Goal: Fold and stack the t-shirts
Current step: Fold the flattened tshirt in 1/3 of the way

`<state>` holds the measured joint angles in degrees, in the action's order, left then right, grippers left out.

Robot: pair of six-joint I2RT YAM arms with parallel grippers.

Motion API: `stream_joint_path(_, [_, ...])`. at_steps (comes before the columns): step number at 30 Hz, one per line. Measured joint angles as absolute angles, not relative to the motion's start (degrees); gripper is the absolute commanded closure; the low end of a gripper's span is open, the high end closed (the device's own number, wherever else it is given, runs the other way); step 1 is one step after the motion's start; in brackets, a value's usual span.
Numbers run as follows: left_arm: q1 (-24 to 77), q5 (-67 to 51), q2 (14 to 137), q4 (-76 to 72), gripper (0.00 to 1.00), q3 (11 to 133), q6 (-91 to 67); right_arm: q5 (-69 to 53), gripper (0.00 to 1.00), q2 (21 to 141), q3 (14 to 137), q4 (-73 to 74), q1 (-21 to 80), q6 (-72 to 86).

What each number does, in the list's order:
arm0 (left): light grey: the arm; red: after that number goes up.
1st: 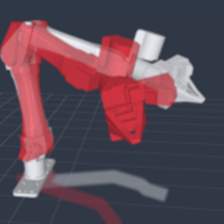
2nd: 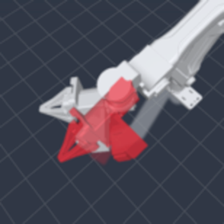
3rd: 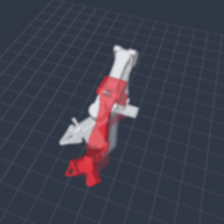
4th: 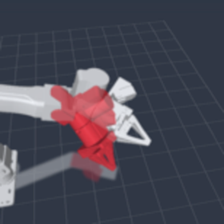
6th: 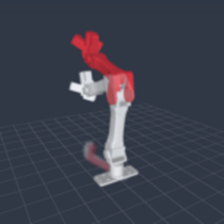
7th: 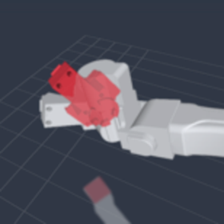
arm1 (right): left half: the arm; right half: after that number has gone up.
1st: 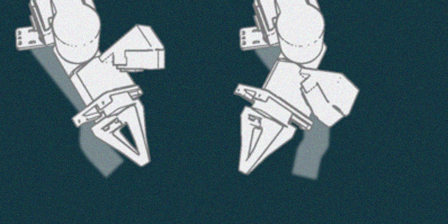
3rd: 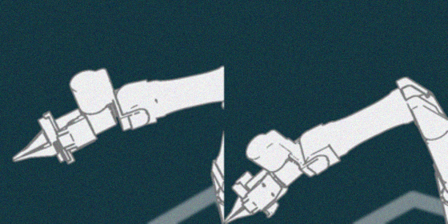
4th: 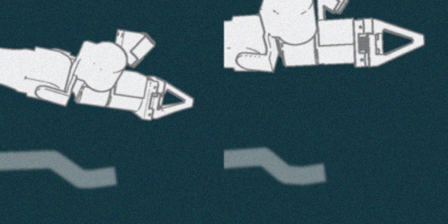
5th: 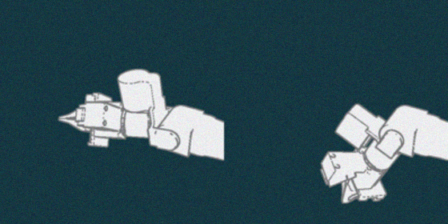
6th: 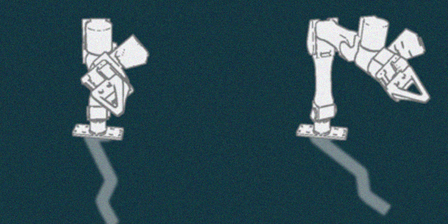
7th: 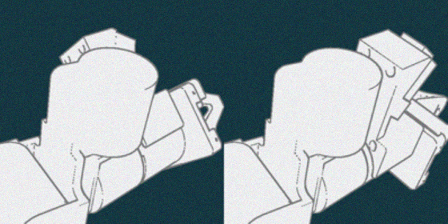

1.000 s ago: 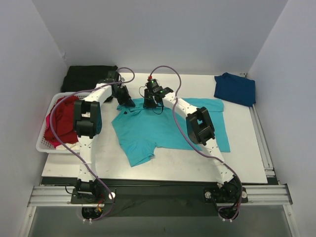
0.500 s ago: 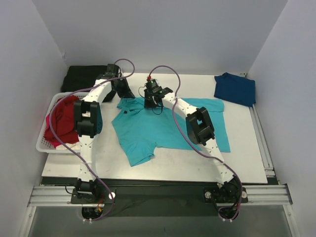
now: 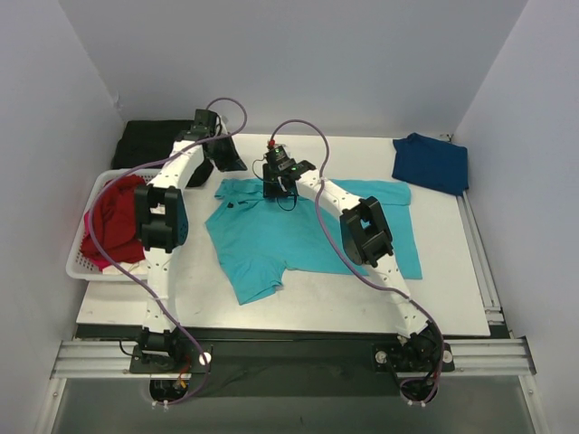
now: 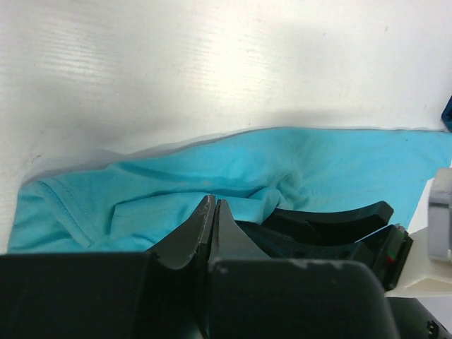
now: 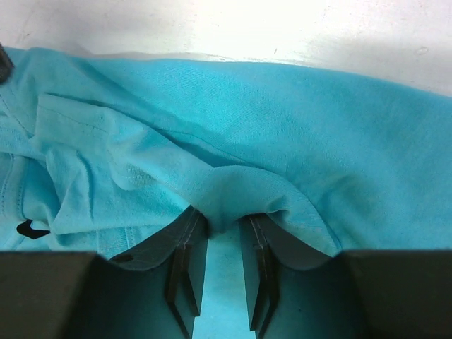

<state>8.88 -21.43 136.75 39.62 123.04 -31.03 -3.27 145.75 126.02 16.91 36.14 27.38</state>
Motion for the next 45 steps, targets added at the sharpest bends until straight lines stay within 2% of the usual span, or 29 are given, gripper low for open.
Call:
stream_joint_path(4, [8.9,-21.0,136.7,39.6,1.00,124.6,-30.9,-2.8,0.75,145.7,126.0,17.1,36.1,26.9])
stream_joint_path(7, [8.9,-20.8,136.7,39.7,1.00,124.7,-30.9,-2.5,0.86,145.7,126.0,17.3,36.2,26.6])
stream_joint_path(12, [8.9,-20.0,136.7,40.3,1.00,124.7,-30.7,-1.6,0.90,145.7,126.0,17.6,36.5,26.0])
stream_joint_path(16, [8.9,-18.3,136.7,42.2,1.00,124.7,-30.2,-0.6,0.84,145.5,126.0,18.1,36.7,25.2])
stream_joint_path(20, [9.0,-15.8,136.5,43.6,1.00,123.0,-29.0,0.2,0.61,144.8,126.0,19.0,37.1,23.9])
stream_joint_path(23, [9.4,-13.5,136.3,45.6,1.00,121.2,-28.0,0.6,0.56,143.7,126.0,19.4,37.4,23.2])
stream_joint_path(33, [11.7,-5.3,136.7,52.3,1.00,121.0,-27.2,2.0,0.53,132.5,119.4,19.9,37.5,22.4])
stream_joint_path(45, [11.9,2.3,145.7,61.3,1.00,134.8,-29.9,2.3,0.52,126.2,106.8,20.4,35.2,23.2])
